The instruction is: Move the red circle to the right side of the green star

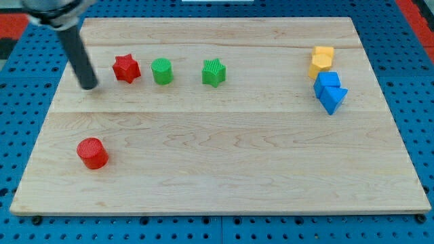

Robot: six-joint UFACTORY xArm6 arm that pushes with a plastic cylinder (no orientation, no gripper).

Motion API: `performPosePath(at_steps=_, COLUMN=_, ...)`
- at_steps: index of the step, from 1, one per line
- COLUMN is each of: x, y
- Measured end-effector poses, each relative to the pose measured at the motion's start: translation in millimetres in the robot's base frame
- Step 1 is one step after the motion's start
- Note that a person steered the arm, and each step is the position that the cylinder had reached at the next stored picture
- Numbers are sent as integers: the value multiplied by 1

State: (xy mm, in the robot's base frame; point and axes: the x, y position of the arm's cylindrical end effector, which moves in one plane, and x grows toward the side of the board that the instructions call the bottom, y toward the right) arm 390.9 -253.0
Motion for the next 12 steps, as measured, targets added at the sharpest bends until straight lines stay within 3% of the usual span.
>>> performPosePath(at_steps=2, x=111, y=-42)
performPosePath(at_steps=3, x=137, y=-3)
performPosePath(at_steps=4, x=141, y=82)
performPosePath(at_steps=6, x=180, y=159)
performPosePath(at_steps=7, x=175, y=212)
performPosePath(at_steps=8, x=161, y=222)
performPosePath(at_steps=10, x=112, y=221)
performPosePath(at_steps=12, x=95, y=175)
